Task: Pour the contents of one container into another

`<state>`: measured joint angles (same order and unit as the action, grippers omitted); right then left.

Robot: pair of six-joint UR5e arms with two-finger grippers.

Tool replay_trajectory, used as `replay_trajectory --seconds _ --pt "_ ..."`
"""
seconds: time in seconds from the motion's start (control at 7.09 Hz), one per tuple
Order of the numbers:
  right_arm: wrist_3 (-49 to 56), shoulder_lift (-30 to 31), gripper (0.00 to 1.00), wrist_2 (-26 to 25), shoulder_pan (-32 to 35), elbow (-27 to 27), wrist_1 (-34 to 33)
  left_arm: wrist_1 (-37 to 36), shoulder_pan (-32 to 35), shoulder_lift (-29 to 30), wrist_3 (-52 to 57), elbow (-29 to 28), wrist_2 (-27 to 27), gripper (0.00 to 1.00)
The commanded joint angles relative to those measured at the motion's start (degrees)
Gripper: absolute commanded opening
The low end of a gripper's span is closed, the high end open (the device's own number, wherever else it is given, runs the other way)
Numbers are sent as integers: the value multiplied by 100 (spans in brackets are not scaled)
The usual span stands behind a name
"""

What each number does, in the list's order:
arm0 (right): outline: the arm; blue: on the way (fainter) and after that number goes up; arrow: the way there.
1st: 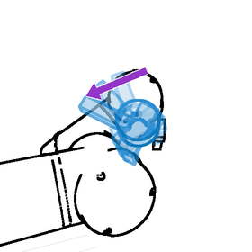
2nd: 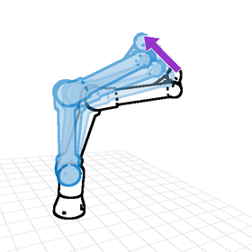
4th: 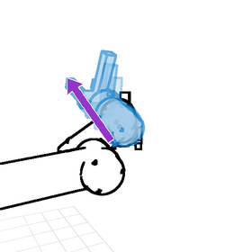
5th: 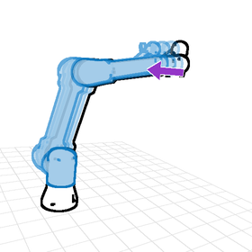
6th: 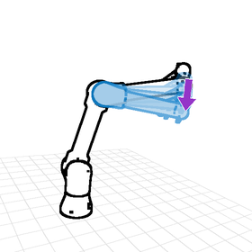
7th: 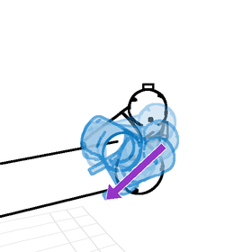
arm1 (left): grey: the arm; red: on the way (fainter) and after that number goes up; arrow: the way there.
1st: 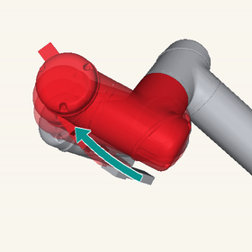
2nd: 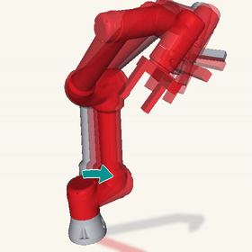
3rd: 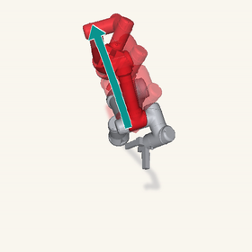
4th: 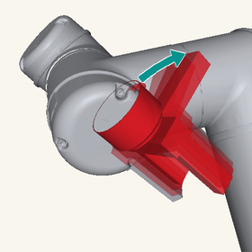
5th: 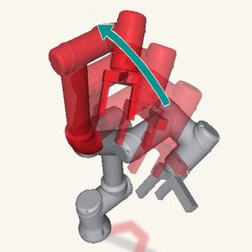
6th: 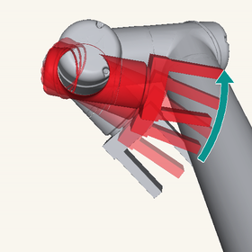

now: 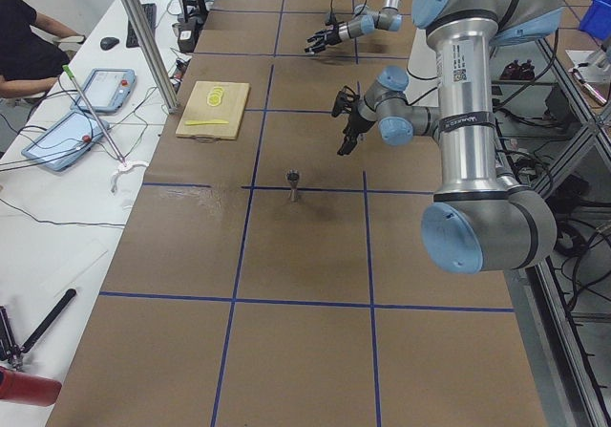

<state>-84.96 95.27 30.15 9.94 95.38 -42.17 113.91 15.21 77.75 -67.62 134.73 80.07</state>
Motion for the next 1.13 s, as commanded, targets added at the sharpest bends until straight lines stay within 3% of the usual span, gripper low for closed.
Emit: replay_trajectory --seconds 0.0,0.42,0.99 --pt "15 9 100 0 -1 50 7 0 0 12 3 19 61 100" --pt "23 122 100 -104 -176 330 7 -9 97 47 12 71 193 100" --pt "23 718 100 -351 -974 804 -2 -9 132 73 108 115 237 100"
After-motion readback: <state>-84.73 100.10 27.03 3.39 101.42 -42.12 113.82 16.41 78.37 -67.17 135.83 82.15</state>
